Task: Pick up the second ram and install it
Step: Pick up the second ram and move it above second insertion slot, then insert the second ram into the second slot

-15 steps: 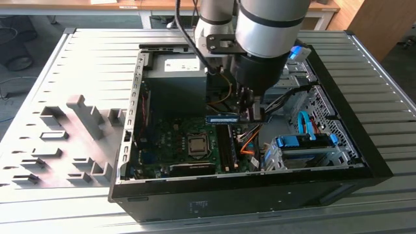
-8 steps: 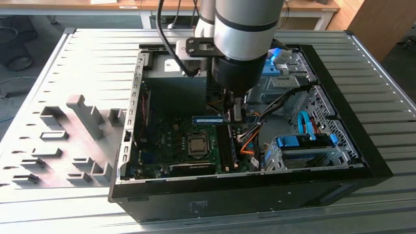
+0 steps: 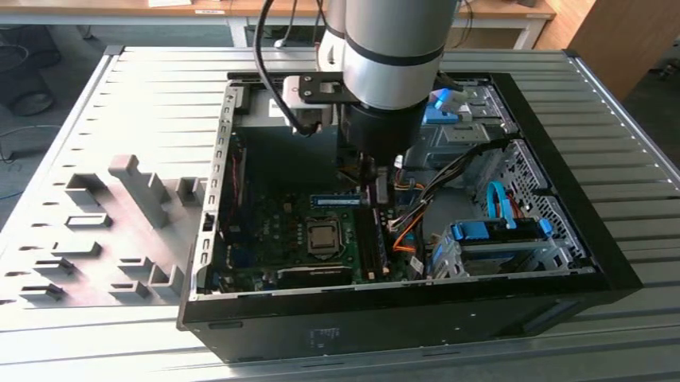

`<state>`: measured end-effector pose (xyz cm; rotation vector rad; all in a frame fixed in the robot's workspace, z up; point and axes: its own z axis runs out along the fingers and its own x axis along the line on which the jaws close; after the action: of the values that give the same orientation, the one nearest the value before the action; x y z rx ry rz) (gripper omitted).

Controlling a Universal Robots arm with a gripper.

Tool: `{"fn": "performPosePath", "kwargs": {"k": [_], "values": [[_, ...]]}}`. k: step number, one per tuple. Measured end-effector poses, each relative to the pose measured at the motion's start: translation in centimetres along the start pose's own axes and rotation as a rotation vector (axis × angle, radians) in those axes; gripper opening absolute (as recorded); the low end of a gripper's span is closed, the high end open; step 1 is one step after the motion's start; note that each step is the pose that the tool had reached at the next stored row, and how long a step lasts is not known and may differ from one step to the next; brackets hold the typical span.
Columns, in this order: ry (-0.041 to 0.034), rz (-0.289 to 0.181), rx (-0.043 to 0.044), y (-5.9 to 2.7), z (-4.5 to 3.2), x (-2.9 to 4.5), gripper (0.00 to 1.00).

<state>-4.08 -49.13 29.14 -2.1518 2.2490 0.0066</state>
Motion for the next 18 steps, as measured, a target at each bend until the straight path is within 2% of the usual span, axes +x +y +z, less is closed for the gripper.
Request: {"fn": "performPosePath", "kwargs": {"k": [6, 18], "values": [[0.0001, 0.0, 0.0001, 0.01, 0.59, 0.01, 0.14], [0.0001, 0.0, 0.0, 0.01, 0.64, 0.02, 0.14]]}}
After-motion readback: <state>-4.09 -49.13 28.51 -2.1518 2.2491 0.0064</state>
